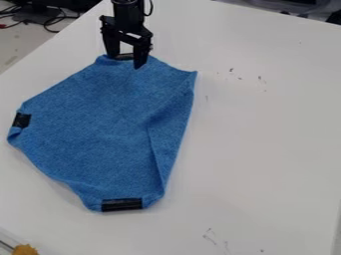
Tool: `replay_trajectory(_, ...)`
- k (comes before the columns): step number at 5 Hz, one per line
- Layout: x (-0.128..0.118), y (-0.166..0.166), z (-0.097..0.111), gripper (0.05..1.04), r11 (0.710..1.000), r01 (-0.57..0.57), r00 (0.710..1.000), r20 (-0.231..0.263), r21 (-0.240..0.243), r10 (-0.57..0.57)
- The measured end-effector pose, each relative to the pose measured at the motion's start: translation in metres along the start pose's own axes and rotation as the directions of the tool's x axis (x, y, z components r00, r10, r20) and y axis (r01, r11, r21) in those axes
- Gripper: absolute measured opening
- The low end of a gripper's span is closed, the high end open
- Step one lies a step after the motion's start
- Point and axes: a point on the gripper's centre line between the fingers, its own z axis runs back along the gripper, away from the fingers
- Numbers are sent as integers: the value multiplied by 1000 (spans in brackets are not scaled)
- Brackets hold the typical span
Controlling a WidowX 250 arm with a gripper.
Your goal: Unfold from the left to the right
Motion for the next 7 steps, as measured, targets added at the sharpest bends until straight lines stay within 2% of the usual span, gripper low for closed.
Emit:
replay_trajectory(1,-6,-5,-20,1000,1000,-1,999,-42,-17,0)
replay_trajectory(2,-20,-30,-24,999,1000,10,998,-64,-18,-11)
replay_trajectory(3,-23,-62,-12,999,999,43,999,-31,5,-42)
replay_trajectory(4,-19,-82,10,999,997,45,998,41,64,-47)
replay_trajectory(5,-15,-100,41,999,981,47,979,185,188,-83)
replay_trajectory(6,-17,-114,64,999,985,0,974,221,174,-40)
replay_trajectory(7,-38,-132,53,999,995,-90,986,147,45,83)
